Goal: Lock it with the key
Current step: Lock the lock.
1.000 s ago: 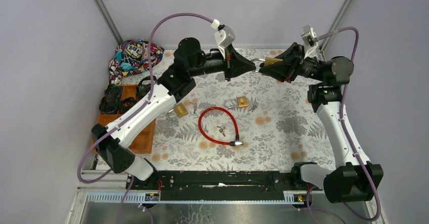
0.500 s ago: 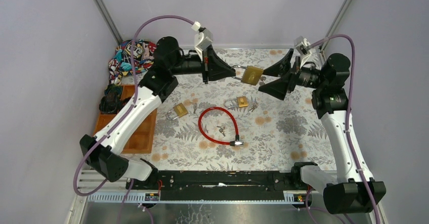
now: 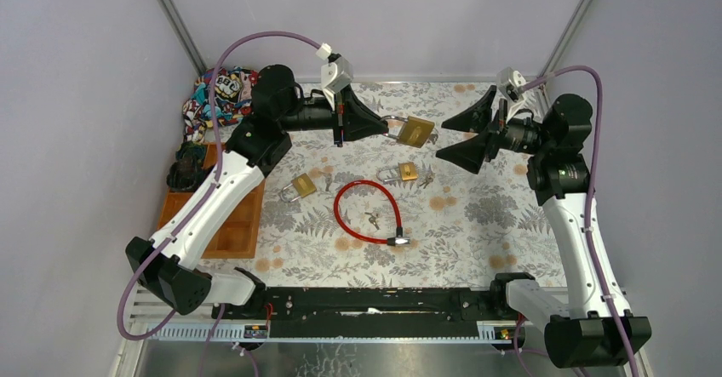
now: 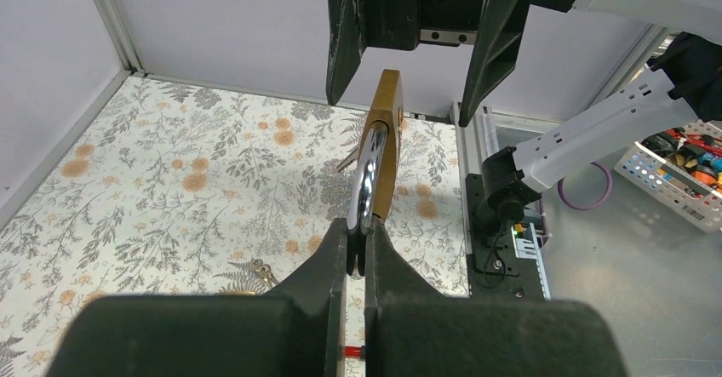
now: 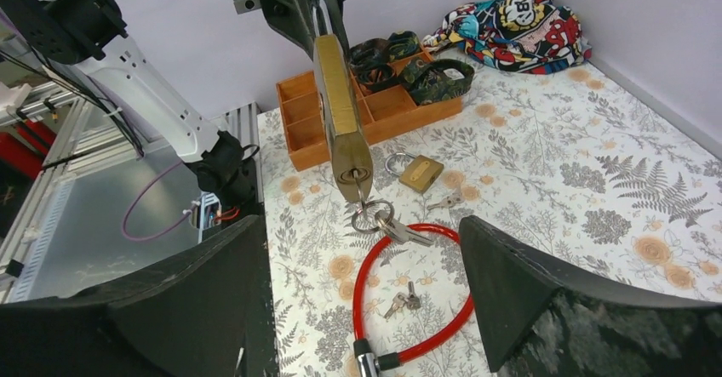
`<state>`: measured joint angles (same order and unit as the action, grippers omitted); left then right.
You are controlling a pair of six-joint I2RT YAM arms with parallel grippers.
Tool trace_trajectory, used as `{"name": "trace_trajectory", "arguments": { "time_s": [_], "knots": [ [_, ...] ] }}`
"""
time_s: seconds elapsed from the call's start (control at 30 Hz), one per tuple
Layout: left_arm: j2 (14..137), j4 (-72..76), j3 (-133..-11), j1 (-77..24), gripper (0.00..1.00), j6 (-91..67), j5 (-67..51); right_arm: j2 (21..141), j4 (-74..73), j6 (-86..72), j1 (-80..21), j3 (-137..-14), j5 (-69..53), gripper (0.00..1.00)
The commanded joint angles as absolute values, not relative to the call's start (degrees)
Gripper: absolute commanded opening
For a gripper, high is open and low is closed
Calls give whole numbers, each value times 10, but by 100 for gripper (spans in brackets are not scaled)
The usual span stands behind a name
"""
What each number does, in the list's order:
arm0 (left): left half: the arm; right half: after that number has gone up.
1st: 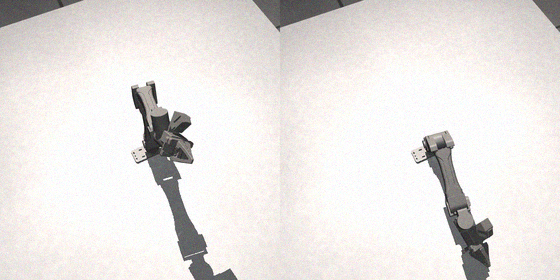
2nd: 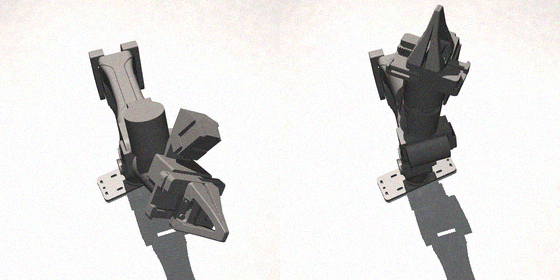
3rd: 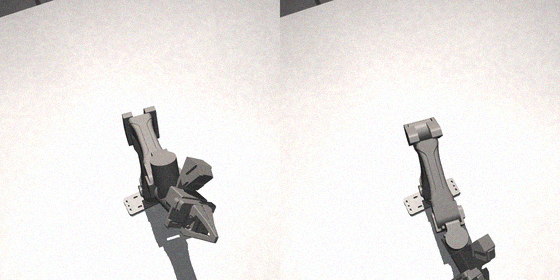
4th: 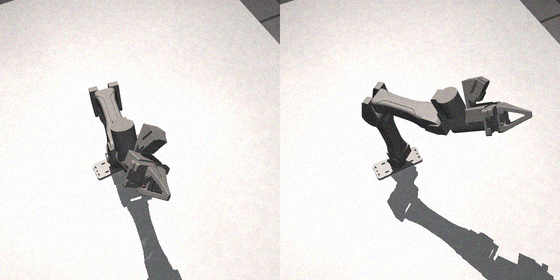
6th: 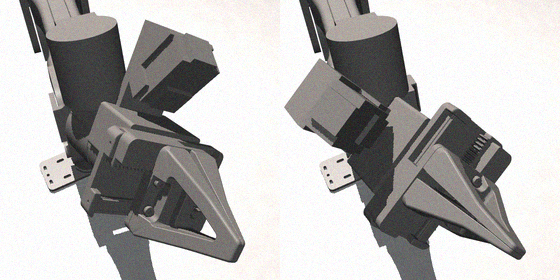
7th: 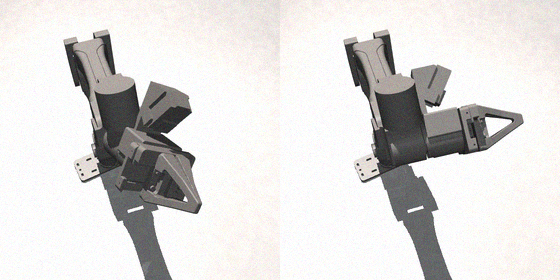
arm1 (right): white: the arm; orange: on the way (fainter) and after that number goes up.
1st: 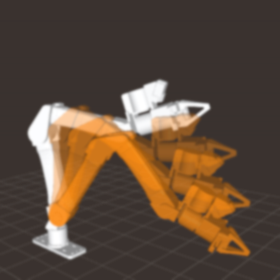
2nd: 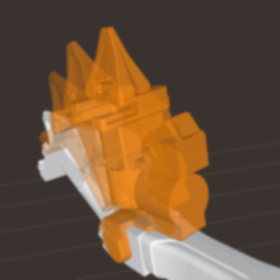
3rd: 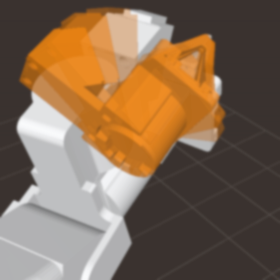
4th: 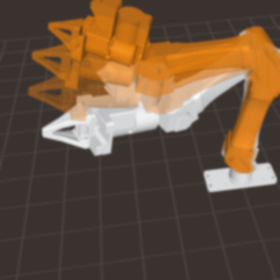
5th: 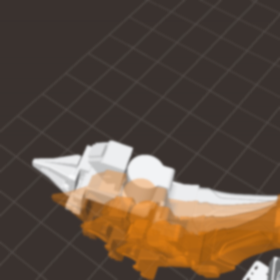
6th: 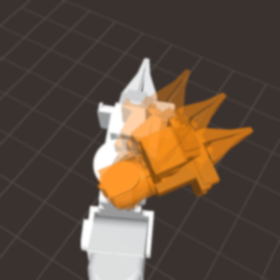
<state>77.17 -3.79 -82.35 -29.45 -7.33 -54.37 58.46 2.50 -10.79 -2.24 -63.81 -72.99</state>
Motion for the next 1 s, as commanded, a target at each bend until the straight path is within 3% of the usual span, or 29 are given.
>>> {"name": "trace_trajectory", "arguments": {
  "time_s": [0.0, 0.17, 0.33, 0.5, 0.63, 0.8, 0.87, 0.97],
  "knots": [
    [758, 21, -835, -297, 0, -79, -552, 598, 70, -115, -38, -670, -719, 84],
    [758, 21, -837, -304, 0, -80, -550, 604, 47, -93, -44, -676, -708, 66],
    [761, 21, -838, -311, 0, -82, -549, 609, 94, -128, -56, -668, -711, 70],
    [765, 22, -843, -315, 0, -82, -548, 623, 59, -103, -67, -677, -712, 59],
    [766, 23, -845, -315, 0, -85, -549, 623, -79, -4, -67, -703, -709, 57],
    [765, 24, -842, -315, 0, -84, -551, 619, -87, -3, -67, -703, -720, 53],
    [765, 26, -841, -316, 0, -84, -552, 620, -79, -10, -67, -705, -718, 47],
    [765, 28, -840, -316, 0, -85, -554, 620, -59, -28, -67, -705, -716, 31]
  ]
}}
